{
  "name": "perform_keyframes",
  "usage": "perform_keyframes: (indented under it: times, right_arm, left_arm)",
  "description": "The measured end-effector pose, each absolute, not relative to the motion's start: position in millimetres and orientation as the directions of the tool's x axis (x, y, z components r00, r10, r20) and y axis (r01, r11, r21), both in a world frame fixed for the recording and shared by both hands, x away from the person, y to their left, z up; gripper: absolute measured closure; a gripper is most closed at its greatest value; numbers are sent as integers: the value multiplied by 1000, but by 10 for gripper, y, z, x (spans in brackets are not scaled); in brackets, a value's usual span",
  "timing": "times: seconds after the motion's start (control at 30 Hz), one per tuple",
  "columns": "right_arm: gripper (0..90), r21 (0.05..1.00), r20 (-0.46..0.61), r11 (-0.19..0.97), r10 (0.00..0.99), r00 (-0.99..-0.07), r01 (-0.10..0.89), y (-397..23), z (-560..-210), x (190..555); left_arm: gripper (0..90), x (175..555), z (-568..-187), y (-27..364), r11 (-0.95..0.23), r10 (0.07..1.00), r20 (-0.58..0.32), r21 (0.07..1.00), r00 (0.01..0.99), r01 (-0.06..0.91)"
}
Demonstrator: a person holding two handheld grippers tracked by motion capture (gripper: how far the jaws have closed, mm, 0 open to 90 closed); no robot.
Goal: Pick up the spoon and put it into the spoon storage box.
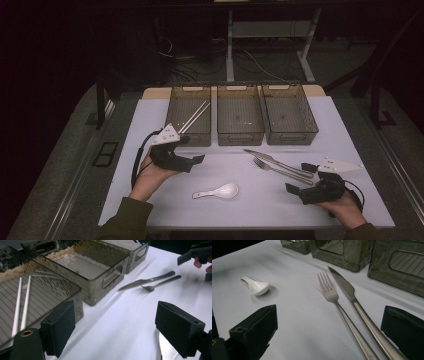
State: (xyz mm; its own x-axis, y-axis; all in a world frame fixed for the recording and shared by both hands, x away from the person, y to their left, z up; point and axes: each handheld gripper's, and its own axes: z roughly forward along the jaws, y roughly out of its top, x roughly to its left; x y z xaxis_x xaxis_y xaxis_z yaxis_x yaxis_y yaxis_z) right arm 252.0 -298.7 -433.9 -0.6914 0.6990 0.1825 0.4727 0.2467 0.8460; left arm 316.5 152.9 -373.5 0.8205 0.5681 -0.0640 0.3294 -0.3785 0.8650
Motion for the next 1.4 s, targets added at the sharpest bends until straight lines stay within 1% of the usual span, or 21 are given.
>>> perform_keyframes:
  times: [0.13, 0.37, 0.63, 0.97, 1.4]
  right_arm:
    - [8, 848, 184, 242, 701, -689, 472, -2990, -4338, 2515]
    - [8, 848, 184, 243, 699, -691, 471, -2996, -4336, 2505]
    - [8, 846, 183, 245, 701, -689, 474, -2992, -4330, 2493]
    - [8, 846, 183, 246, 699, -691, 473, -2989, -4331, 2490]
    - [8, 845, 183, 249, 698, -693, 474, -2981, -4332, 2492]
  left_arm:
    - [147, 3071, -3803, 1568, -385, 566, -51, 866, 823, 319]
    - [136, 2911, -3972, 1639, -381, 566, -55, 868, 822, 320]
    - [135, 2746, -4127, 1705, -365, 542, -85, 872, 836, 326]
    - [139, 2761, -4194, 1640, -377, 512, -108, 863, 852, 336]
    - [142, 2831, -4241, 1354, -411, 455, -117, 852, 883, 325]
